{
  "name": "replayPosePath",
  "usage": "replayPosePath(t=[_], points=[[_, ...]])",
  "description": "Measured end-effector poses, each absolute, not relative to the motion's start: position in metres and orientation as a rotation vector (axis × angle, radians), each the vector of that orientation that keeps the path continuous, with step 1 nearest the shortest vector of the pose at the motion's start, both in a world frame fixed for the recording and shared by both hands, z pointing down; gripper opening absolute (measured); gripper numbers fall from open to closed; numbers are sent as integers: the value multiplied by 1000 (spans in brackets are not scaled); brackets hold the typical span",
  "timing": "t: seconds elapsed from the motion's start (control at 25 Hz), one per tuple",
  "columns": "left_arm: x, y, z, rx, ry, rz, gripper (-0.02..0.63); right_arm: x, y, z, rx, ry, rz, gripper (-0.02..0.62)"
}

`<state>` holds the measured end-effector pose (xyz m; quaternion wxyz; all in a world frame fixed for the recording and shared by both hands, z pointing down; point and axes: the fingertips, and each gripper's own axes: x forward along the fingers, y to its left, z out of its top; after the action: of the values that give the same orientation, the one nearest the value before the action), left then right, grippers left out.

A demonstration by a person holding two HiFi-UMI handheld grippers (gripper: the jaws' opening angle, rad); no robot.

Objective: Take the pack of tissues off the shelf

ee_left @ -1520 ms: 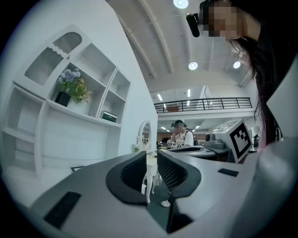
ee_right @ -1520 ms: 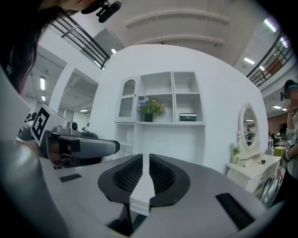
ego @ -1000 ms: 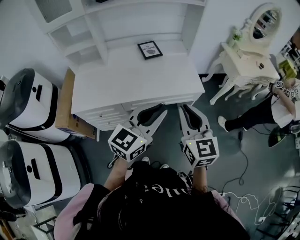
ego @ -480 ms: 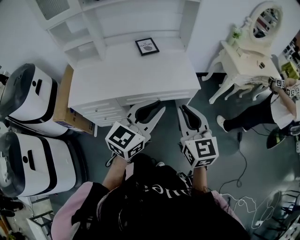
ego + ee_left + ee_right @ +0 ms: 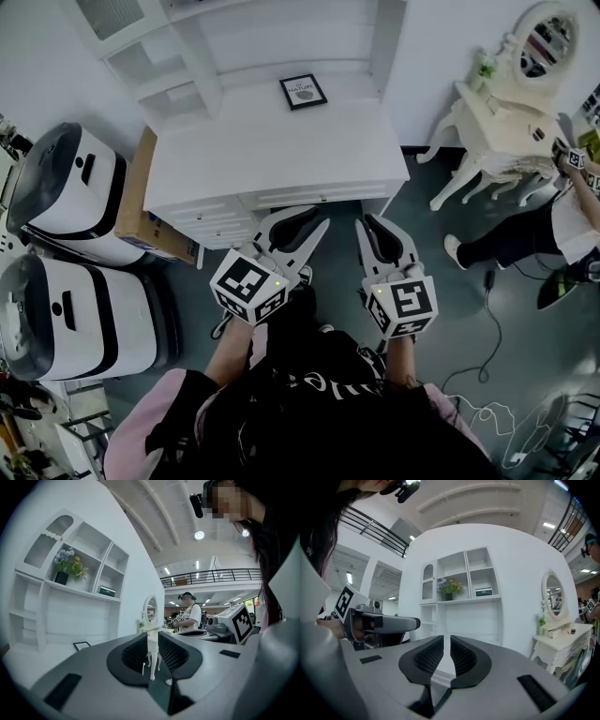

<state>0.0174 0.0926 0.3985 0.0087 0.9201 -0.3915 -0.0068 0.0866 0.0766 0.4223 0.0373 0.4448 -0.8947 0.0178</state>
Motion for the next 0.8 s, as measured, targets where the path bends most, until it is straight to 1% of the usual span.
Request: replayPosePath(t=[0.32, 0.56, 0.8], points=[[2, 44, 404, 2863, -1229, -39, 80, 81, 28, 428, 1381, -2720, 53, 72], [-10, -24, 400, 2881, -1191, -61, 80, 72, -37, 420, 1424, -2683, 33, 74], [-30, -97, 384, 2918, -1136, -84, 80, 48, -111, 402, 1456, -2659, 17, 72]])
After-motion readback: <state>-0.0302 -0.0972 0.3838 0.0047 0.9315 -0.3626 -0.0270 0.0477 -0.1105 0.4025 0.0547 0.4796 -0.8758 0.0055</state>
